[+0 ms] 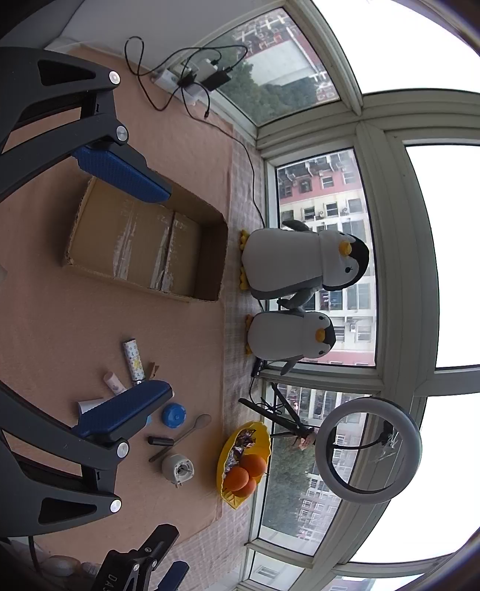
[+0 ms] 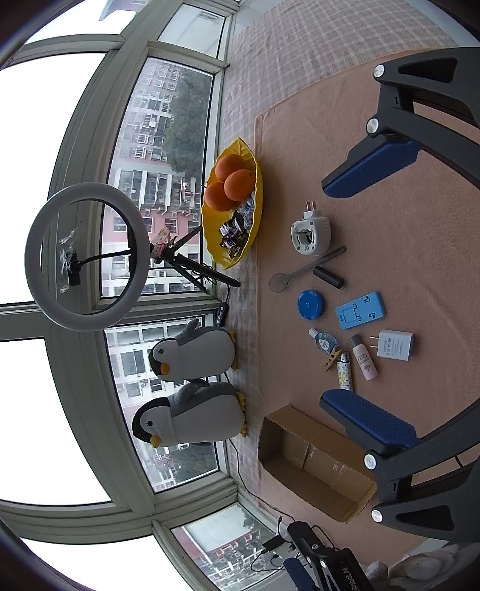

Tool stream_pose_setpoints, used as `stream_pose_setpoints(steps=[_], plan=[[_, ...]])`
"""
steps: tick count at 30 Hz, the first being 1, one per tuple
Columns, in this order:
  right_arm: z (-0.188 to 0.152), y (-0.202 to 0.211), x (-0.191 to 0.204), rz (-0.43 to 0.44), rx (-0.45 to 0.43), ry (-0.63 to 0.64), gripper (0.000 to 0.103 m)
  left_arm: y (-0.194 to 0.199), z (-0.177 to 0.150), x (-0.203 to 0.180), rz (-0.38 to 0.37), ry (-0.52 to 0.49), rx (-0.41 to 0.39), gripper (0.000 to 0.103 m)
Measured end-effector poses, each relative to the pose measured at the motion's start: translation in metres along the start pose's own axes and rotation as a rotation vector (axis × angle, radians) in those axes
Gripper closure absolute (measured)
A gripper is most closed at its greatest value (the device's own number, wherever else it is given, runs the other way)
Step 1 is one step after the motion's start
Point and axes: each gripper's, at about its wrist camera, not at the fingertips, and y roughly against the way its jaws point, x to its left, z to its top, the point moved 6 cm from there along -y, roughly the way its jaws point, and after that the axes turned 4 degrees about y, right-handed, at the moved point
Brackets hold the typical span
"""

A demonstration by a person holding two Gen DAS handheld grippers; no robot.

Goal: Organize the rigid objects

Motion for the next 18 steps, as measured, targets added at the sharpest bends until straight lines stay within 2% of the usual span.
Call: stream_pose_setpoints(steps=[18], plan=[[0.0000, -0.0026, 0.0034, 0.000, 0.005, 0.010, 0.001, 0.0004, -0.0009, -0.0004, 0.000, -0.002, -0.002, 0.006]])
